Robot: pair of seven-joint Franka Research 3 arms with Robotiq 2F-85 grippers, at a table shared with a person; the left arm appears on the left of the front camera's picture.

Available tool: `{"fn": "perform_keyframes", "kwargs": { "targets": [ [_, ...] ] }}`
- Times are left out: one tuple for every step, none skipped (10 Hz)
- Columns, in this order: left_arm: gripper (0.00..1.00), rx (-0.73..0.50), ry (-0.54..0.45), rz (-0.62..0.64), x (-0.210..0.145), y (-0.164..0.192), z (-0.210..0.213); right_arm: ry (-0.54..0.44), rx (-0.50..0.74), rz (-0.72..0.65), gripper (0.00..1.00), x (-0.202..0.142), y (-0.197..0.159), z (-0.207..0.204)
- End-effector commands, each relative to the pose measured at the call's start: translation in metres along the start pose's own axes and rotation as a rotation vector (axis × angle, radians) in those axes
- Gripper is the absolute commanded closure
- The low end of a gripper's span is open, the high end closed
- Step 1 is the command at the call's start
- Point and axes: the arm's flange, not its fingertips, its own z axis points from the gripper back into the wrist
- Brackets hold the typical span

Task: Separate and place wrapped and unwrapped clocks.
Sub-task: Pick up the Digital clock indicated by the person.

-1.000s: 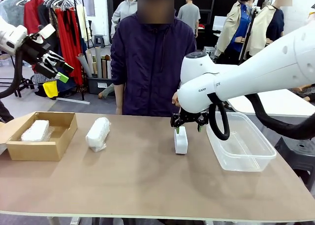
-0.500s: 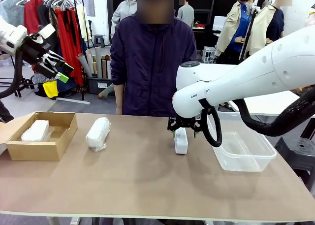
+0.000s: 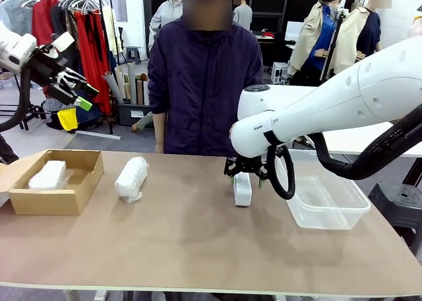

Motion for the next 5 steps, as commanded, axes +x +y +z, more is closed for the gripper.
{"fn": "perform_keyframes", "kwargs": {
  "targets": [
    [0.00,-0.002,-0.003,-0.013,-0.0003,-0.0045,0.0001,-0.020,0.012,0.014,0.03,0.0057,0.0056,-0.0071],
    [0.00,-0.002,-0.003,-0.013,-0.0003,-0.0045,0.0001,0.004,-0.001,0.001,0.22,0.0055,0.0044,-0.0113],
    [0.00,-0.002,-0.003,-0.013,-0.0003,-0.0045,0.0001,0.009,0.001,0.004,0.42,0.0075,0.0024,-0.0110],
    [0.00,-0.002,-0.003,-0.013,-0.0003,-0.0045,0.0001,0.005,0.000,0.002,0.62,0.0076,0.0014,-0.0100],
    [0.00,-0.002,-0.003,-0.013,-0.0003,-0.0045,0.0001,0.006,0.001,0.006,0.81,0.0077,0.0000,-0.0089]
  ]
}}
